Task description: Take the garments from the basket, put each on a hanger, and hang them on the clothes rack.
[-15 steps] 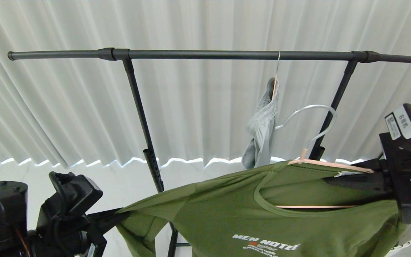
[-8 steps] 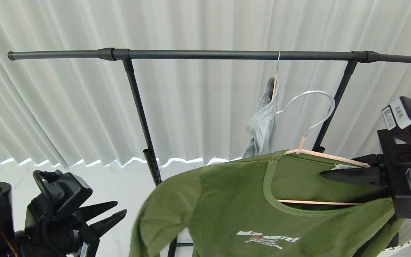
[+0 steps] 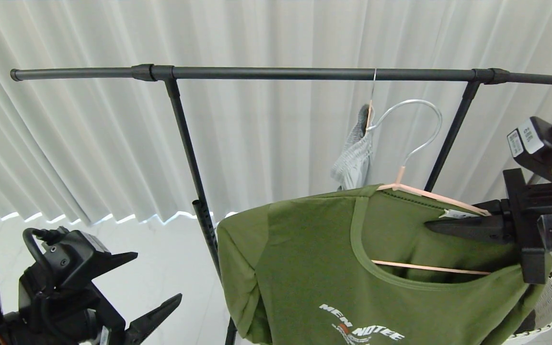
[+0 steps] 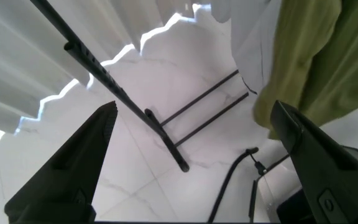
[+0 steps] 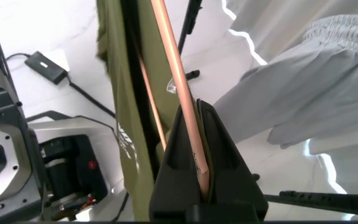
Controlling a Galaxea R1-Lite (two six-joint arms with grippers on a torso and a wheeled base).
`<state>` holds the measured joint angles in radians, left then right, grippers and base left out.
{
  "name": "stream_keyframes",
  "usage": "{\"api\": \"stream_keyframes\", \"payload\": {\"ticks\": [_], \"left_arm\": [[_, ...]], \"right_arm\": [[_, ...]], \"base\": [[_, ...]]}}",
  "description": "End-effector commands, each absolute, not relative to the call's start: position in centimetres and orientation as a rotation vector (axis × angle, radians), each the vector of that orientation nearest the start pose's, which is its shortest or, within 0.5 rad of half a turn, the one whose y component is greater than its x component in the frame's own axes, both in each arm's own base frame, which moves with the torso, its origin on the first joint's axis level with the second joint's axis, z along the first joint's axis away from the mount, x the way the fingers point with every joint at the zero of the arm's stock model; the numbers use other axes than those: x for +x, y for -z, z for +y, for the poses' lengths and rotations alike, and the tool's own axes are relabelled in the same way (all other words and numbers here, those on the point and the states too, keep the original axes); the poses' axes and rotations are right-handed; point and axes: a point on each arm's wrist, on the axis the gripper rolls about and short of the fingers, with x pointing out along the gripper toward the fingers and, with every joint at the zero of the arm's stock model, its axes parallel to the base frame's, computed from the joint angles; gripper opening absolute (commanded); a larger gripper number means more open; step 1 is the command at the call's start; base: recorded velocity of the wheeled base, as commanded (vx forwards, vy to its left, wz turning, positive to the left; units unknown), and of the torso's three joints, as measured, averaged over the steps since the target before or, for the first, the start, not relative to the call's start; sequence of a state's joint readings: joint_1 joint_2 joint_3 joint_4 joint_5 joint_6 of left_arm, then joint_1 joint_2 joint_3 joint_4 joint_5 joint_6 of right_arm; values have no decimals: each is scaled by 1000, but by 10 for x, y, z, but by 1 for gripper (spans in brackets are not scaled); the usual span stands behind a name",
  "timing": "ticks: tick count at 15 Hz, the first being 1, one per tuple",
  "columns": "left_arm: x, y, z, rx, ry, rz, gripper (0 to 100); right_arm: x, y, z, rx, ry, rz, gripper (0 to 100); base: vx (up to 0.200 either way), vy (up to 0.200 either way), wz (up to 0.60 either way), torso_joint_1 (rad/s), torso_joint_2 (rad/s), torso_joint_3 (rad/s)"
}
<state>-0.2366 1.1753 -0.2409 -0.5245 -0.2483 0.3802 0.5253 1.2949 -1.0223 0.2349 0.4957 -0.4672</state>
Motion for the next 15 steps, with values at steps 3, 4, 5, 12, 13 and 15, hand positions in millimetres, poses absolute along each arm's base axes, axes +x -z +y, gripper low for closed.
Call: {"api": "stream_keyframes", "payload": {"ticks": [3,4,5,12,13,15], "left_arm": [[137,-145,-37,381,494,303,100],[138,-145,-36,393,443,314,100],[137,-145,-36,395,432,313,100],[138,-145,-36,396,429,313,100],[138,-145,-36,396,429,315,100],[138,-145,-36,396,432,314,100]], "right_arm": [[160,-265,111,-363,-1045,352,0],[155,-265,114,-338,-962,388,0],[152,-265,115,-310,-908,412,0],[116,-267,83,-238,-655,531,0],[111,-266,75,-235,-612,539,0],[97,-264,57,-238,-520,582,0]], "base": [[0,0,0,0,0,0],[0,0,0,0,0,0],[0,0,0,0,0,0],[0,0,0,0,0,0],[0,0,0,0,0,0],[0,0,0,0,0,0]]}}
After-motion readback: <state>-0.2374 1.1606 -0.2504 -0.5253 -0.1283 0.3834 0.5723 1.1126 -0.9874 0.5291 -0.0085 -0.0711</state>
